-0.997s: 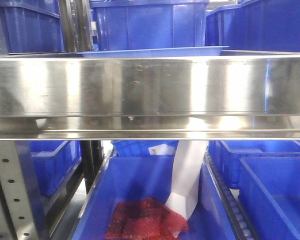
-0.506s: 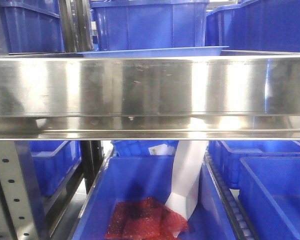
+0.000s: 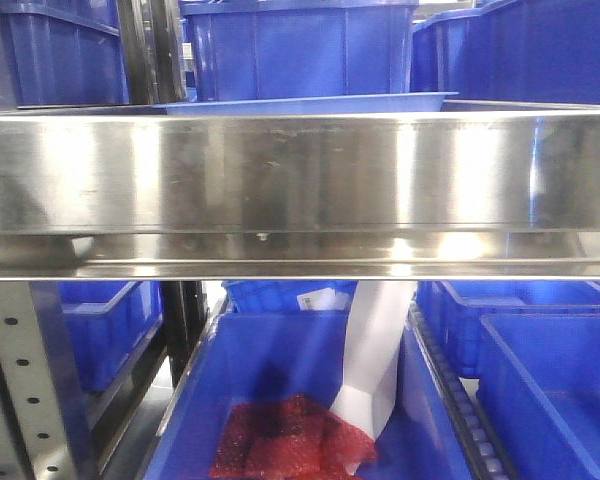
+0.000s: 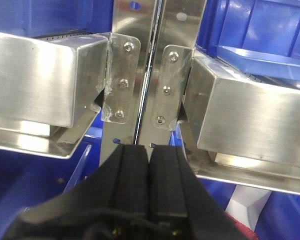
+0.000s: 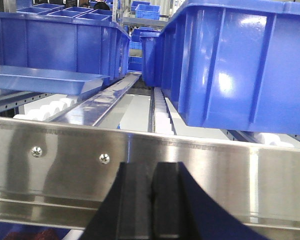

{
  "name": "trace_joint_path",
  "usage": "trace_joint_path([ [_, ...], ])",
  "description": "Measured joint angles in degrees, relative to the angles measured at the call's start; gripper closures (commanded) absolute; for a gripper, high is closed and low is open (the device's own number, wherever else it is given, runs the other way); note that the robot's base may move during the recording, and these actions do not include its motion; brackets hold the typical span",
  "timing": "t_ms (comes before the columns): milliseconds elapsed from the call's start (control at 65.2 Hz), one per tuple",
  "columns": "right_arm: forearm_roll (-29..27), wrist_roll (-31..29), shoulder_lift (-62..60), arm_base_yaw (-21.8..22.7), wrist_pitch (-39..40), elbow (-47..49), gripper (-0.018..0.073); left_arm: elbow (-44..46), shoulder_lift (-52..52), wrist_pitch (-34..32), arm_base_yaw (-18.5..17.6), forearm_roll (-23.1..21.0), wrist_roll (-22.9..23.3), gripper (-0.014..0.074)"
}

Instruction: Grab blue tray and place on right shelf

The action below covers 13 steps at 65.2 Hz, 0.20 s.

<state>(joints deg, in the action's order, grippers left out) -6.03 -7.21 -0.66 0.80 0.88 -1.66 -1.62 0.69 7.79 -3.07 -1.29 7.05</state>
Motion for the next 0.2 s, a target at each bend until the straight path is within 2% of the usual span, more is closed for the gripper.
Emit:
trace_joint_path([
  [199,0.0,0.0,0.0,0.0,0.0,0.0,0.0502,0.0,0.0,0.0,0.0,0.0,0.0,0.0645],
])
